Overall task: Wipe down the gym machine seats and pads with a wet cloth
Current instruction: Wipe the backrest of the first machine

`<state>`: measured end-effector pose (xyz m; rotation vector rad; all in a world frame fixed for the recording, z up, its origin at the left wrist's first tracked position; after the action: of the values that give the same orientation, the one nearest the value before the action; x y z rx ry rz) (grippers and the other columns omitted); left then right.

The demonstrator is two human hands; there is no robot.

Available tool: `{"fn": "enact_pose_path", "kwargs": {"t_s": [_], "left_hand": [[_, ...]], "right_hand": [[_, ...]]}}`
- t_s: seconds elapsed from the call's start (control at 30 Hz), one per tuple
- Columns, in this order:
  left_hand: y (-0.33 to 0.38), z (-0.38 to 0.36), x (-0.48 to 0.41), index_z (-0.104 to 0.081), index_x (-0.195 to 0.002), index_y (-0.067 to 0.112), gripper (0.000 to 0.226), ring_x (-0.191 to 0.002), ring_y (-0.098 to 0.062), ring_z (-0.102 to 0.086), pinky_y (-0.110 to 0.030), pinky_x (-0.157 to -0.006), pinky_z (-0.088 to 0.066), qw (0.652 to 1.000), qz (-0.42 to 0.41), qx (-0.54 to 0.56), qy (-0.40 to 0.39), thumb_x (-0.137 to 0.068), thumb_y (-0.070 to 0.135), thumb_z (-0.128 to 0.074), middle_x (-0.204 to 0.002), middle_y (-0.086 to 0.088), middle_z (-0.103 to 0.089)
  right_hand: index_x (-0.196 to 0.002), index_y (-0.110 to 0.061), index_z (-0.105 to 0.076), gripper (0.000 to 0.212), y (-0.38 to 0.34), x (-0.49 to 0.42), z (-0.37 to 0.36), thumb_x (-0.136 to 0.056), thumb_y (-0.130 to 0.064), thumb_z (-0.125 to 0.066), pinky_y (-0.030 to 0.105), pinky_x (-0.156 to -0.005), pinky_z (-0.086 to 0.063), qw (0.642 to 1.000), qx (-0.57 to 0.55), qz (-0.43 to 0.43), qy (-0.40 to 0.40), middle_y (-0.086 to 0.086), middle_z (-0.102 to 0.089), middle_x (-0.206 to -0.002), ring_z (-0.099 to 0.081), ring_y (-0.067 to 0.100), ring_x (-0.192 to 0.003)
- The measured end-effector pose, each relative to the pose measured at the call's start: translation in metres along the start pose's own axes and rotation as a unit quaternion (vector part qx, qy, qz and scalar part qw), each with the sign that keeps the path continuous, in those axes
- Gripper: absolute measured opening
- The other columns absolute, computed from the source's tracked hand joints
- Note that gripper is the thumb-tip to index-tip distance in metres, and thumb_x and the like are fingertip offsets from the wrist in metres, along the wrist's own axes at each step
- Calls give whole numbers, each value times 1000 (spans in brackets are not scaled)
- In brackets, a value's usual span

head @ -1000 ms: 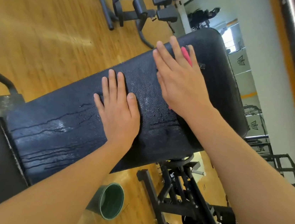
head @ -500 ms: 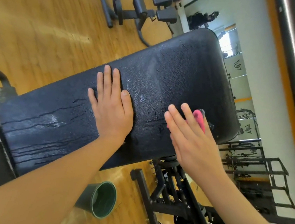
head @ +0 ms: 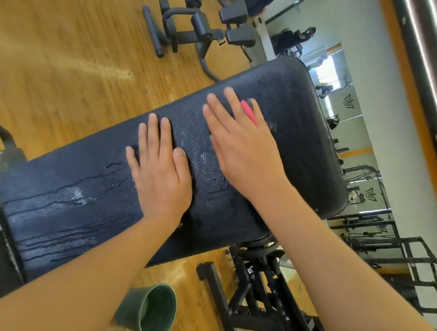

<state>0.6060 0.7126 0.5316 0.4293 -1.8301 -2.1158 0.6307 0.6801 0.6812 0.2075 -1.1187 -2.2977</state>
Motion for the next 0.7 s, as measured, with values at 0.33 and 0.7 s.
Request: {"fn": "enact_pose_path", "kwargs": {"t_s": [0.33,0.7], "left_hand": [[-1,-1,0,-19,-163,22,56,-157,-12,-2,-45,-126,2,1000,0,2,4,-107,33,-19,-171,4,-10],[-3,0,-1,-20,-162,22,56,-157,-11,-1,-45,-126,2,1000,3,8,4,-107,33,-20,-170,5,-10]], "right_hand": [[-161,-11,-31,63,-10,74,-2,-103,-18,-54,52,-129,-13,1000,-8,-6,-12,7,-25,-170,-12,30,-159],[-158,-9,-37,55,-17,40,-3,-106,-22,-49,55,-125,-20,1000,3,-7,-6,9,-31,-167,-20,31,-157]]}}
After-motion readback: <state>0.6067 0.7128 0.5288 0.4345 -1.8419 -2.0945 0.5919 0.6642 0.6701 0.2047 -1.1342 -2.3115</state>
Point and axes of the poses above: each hand's wrist, its own x-axis away from the middle knuckle, its own z-axis out of the back of the hand, y = z × x, the point moved 10 cm from there along -x, towards the middle knuckle
